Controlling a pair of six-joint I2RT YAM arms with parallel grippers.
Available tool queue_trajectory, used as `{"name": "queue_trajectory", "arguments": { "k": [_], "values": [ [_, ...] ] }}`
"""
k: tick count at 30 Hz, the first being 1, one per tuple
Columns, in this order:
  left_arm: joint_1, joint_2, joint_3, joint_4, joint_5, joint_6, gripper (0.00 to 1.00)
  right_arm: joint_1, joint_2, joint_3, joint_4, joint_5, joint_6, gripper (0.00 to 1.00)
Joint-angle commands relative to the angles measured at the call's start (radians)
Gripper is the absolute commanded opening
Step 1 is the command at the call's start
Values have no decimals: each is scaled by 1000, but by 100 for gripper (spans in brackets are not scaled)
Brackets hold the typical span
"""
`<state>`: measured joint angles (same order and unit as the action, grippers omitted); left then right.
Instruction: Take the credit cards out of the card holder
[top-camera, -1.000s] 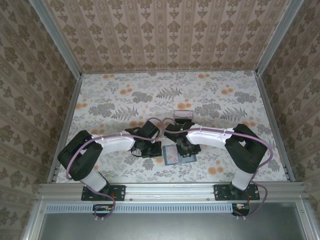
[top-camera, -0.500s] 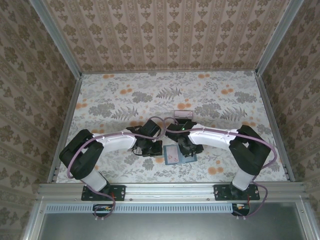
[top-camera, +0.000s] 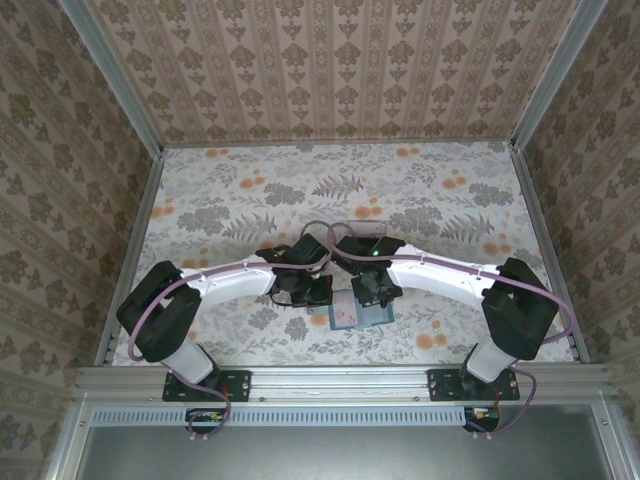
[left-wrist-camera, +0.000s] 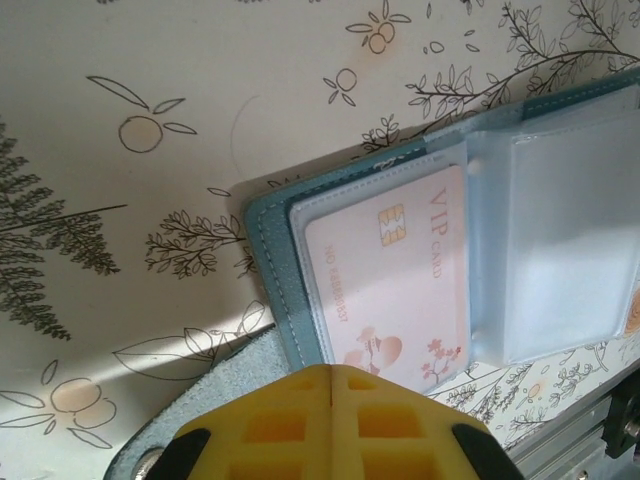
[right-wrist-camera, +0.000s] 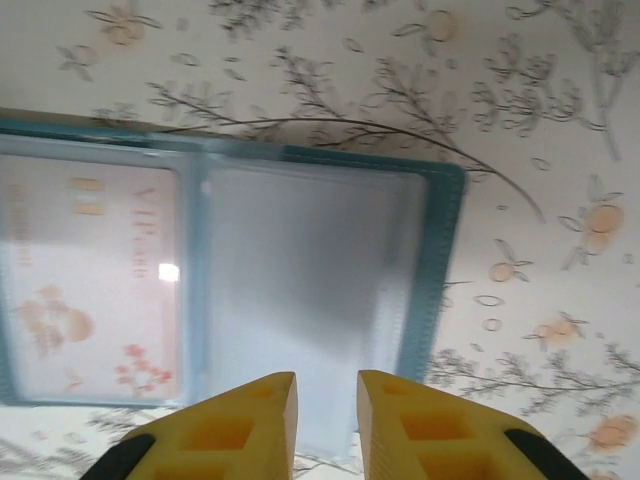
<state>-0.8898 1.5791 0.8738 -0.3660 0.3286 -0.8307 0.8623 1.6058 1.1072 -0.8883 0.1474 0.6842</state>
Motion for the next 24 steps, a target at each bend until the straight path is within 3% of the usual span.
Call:
{"name": "queue_trajectory", "arguments": {
  "k": [1, 8, 24],
  "values": [
    [-17, 7, 29, 4, -3, -7, 3, -1, -29, 2, 105, -128, 10, 21],
    [-22, 34, 28, 43, 11, -29, 0, -21, 2, -84, 291, -297, 69, 17],
    [-29, 107, 5, 146, 42, -85, 0, -138, -6, -267, 509, -451, 112, 20]
  ]
}}
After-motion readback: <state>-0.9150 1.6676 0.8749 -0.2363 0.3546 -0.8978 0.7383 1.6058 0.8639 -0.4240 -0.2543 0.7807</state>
